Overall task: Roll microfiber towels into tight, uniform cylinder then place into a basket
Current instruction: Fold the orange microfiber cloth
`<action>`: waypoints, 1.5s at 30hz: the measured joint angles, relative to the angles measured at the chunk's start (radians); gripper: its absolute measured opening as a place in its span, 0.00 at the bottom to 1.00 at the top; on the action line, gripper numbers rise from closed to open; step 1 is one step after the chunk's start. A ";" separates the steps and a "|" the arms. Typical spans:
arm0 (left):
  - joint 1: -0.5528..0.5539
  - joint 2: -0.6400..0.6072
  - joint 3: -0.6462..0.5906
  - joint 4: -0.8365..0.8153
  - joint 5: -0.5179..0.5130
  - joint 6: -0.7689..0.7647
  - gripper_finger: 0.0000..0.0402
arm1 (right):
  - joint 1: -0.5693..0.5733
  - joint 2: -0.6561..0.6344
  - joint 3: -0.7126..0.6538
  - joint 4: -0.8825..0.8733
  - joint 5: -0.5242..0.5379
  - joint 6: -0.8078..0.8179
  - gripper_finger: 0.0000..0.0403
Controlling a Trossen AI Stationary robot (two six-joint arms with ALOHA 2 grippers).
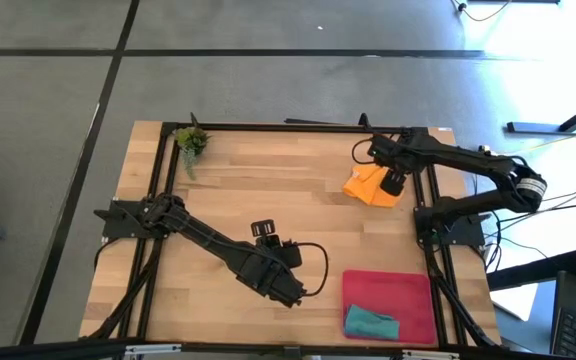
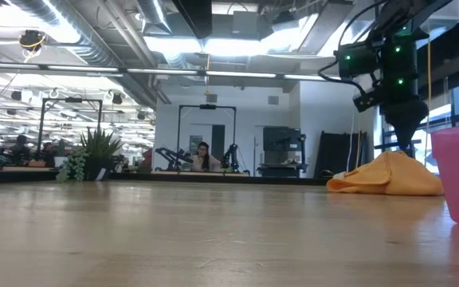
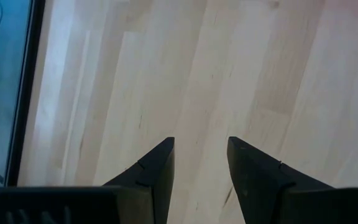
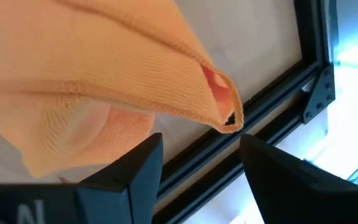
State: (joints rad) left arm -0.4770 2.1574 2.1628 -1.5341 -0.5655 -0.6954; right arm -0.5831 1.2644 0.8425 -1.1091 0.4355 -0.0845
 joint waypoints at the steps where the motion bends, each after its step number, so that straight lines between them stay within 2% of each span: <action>1: 0.000 0.000 0.000 0.000 0.000 0.002 0.35 | 0.000 0.007 0.000 0.002 0.000 -0.024 0.54; 5: -0.001 0.000 0.000 0.000 0.000 0.010 0.35 | 0.000 0.044 0.000 0.002 0.017 -0.068 0.54; 9: -0.001 0.000 0.000 0.000 0.000 0.010 0.35 | -0.004 0.085 0.000 0.010 0.084 -0.083 0.54; 16: -0.001 0.000 0.000 0.000 0.000 0.010 0.35 | -0.005 0.169 0.000 0.031 0.094 -0.127 0.54; 19: -0.001 0.000 0.000 0.001 0.000 0.010 0.35 | -0.005 0.200 0.000 0.050 0.135 -0.130 0.53; 21: -0.001 0.000 0.000 0.001 0.000 0.010 0.35 | -0.005 0.211 0.000 0.060 0.158 -0.130 0.50; 24: -0.001 0.000 0.000 0.001 0.000 0.010 0.35 | -0.005 0.220 0.000 0.091 0.165 -0.131 0.40; 31: -0.002 0.000 0.000 0.000 0.000 0.002 0.35 | -0.005 0.221 0.000 0.111 0.165 -0.130 0.06; 32: -0.002 0.000 0.000 0.000 0.000 -0.002 0.35 | -0.005 0.219 0.000 0.111 0.165 -0.129 0.03; 37: -0.009 0.000 0.000 -0.002 0.000 -0.005 0.35 | 0.011 0.184 0.043 0.093 0.164 -0.108 0.02; 45: -0.061 0.000 0.000 -0.035 -0.007 -0.108 0.35 | 0.079 0.104 0.231 0.058 0.139 -0.074 0.01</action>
State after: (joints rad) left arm -0.5377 2.1574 2.1628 -1.5690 -0.5723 -0.8034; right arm -0.5039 1.3682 1.0734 -1.0513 0.5747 -0.1587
